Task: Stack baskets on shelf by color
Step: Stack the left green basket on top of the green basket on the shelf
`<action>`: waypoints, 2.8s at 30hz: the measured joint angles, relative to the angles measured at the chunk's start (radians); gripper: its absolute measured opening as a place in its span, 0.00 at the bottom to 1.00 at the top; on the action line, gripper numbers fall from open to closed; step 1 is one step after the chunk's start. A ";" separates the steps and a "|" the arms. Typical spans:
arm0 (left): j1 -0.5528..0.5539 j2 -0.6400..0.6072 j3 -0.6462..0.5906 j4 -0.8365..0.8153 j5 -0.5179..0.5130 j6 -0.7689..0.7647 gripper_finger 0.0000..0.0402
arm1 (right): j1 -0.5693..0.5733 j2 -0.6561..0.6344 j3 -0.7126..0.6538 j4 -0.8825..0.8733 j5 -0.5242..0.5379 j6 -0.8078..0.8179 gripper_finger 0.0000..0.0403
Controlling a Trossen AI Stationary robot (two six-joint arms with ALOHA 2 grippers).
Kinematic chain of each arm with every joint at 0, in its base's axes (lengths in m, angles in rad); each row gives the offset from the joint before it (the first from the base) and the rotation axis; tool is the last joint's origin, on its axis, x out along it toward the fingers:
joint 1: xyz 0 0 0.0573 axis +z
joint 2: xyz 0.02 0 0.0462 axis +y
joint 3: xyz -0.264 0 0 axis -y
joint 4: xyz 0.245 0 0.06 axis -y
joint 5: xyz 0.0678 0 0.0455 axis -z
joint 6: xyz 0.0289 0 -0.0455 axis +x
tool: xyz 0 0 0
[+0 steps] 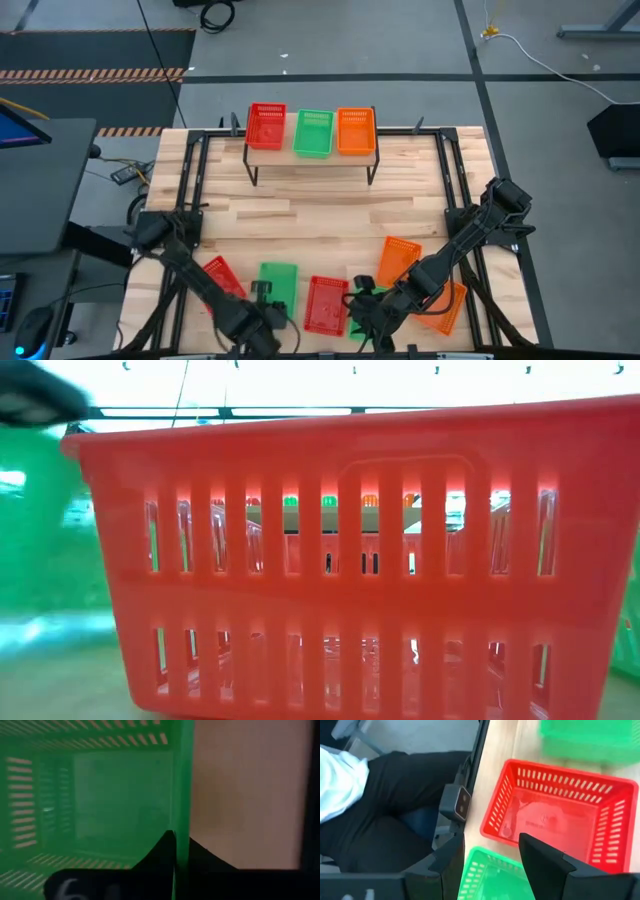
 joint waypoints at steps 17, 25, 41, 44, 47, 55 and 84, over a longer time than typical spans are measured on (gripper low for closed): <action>0.370 -0.057 0.404 -0.417 -0.251 0.564 0.01 | 0.047 0.000 -0.039 -0.096 0.030 0.076 0.48; 0.625 -0.057 0.603 -0.474 -0.261 0.845 0.01 | 0.076 0.000 -0.200 0.071 0.064 0.108 0.48; 1.065 -0.055 0.656 -0.370 -0.075 1.214 0.02 | 0.073 0.000 -0.429 0.336 0.108 0.155 0.48; 1.102 -0.055 0.656 -0.346 -0.033 1.235 0.02 | 0.073 0.000 -0.438 0.346 0.108 0.162 0.48; 1.116 -0.049 0.656 -0.330 0.004 1.243 0.02 | 0.073 0.000 -0.438 0.347 0.109 0.162 0.48; 1.113 -0.028 0.655 -0.346 0.061 1.247 0.02 | 0.073 0.000 -0.438 0.354 0.109 0.156 0.48; 1.143 0.004 0.655 -0.374 0.036 1.234 0.06 | 0.074 0.000 -0.438 0.377 0.108 0.154 0.48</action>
